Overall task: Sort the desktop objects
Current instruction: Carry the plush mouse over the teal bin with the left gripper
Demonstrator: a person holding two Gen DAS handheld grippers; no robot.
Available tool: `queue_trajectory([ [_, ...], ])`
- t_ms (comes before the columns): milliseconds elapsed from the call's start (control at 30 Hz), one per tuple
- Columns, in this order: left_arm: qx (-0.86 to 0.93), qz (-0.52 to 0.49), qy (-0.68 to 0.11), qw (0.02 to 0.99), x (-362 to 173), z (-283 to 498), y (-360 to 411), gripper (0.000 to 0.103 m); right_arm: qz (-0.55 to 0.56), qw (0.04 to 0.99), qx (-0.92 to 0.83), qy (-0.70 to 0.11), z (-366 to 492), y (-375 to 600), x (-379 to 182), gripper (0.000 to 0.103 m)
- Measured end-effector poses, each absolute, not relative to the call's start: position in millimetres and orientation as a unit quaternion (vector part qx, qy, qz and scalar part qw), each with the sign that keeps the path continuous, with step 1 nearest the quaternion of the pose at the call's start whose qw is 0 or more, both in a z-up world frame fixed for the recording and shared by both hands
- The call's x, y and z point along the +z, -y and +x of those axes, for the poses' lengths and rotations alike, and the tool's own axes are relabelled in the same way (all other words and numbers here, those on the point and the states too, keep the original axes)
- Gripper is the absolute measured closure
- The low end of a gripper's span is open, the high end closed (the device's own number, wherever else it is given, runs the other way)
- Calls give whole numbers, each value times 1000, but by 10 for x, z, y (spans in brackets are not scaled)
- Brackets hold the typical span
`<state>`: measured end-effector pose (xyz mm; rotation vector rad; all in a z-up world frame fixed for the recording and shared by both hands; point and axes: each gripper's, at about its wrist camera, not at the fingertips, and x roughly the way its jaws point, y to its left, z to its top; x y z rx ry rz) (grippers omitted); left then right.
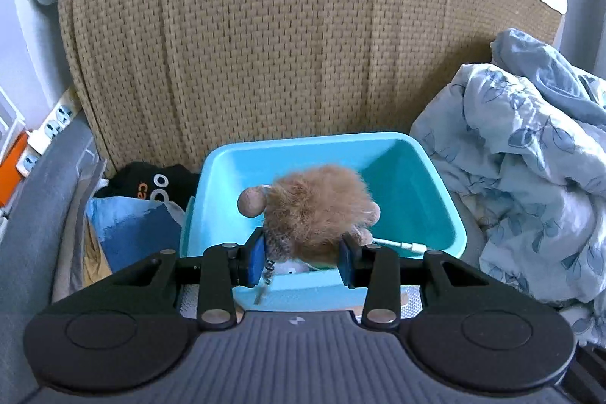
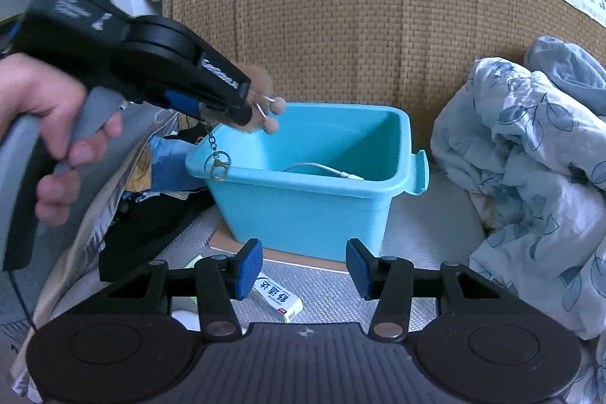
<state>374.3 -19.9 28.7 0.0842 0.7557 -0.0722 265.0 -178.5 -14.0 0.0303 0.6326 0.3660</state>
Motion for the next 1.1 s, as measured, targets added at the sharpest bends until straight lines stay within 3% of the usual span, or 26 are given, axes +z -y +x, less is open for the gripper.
queue_trajectory([
  [1100,-16,40,-436,899,-152,4415,177,61,22,927,176,-330,2735,1688,-321,50],
])
